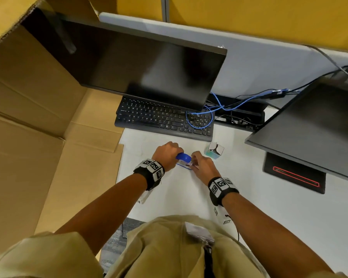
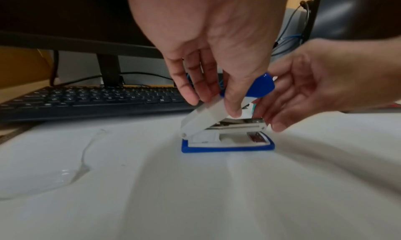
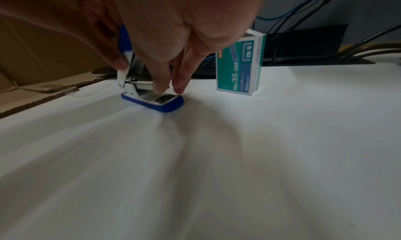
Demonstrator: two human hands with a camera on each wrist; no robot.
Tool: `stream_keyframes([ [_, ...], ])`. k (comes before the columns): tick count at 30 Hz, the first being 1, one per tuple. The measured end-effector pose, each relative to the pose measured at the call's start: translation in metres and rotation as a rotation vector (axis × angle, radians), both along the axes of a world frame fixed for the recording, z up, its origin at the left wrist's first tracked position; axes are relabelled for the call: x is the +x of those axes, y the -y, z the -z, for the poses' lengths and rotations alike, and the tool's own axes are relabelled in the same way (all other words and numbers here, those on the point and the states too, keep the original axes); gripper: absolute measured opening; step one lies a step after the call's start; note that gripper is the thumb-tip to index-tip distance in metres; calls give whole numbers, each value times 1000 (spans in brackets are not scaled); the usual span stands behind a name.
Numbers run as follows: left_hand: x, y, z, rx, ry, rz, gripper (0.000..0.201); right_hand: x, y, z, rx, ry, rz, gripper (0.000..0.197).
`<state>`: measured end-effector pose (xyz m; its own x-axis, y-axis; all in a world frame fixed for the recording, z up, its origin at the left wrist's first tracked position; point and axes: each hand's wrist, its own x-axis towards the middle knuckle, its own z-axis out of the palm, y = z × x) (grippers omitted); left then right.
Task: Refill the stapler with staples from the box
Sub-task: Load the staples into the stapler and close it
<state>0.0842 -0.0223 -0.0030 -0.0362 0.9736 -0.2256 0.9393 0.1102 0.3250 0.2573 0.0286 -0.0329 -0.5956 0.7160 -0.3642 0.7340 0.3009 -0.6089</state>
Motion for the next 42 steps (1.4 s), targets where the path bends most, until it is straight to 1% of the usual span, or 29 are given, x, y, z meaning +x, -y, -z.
stream_keyframes([
  [2, 4, -2, 4, 12, -15, 30, 26, 7, -1, -3, -6, -8, 12, 36],
  [5, 9, -5, 10, -12, -32, 62, 24, 20, -4, -4, 47, -17, 19, 36],
  [11, 7, 0, 26, -111, 52, 25, 28, 32, -15, -13, 475, -66, -57, 28],
  [13, 4, -1, 28, -109, 50, 25, 29, 33, -21, -18, 560, -50, -26, 33],
  [14, 2, -1, 29, -109, 44, 19, 28, 34, -25, -19, 571, -28, 2, 38],
  [17, -6, -4, 30, -107, 12, -13, 26, 38, -33, -22, 533, 76, 51, 55],
  [19, -14, -5, 30, -100, -7, -36, 26, 40, -36, -19, 466, 107, 51, 58],
  [22, -28, -6, 30, -93, -13, -58, 27, 42, -37, -12, 387, 65, 54, 56],
  [28, -61, -10, 28, -74, -28, -91, 27, 51, -41, -11, 403, 50, 21, 58],
  [33, -89, -14, 24, -80, -51, -118, 26, 63, -45, -15, 400, 71, 20, 55],
  [38, -96, -16, 23, -71, -53, -126, 29, 67, -46, -13, 398, 74, 18, 55],
  [42, -96, -18, 20, -92, -61, -95, 26, 65, -45, -13, 391, 64, 31, 55],
])
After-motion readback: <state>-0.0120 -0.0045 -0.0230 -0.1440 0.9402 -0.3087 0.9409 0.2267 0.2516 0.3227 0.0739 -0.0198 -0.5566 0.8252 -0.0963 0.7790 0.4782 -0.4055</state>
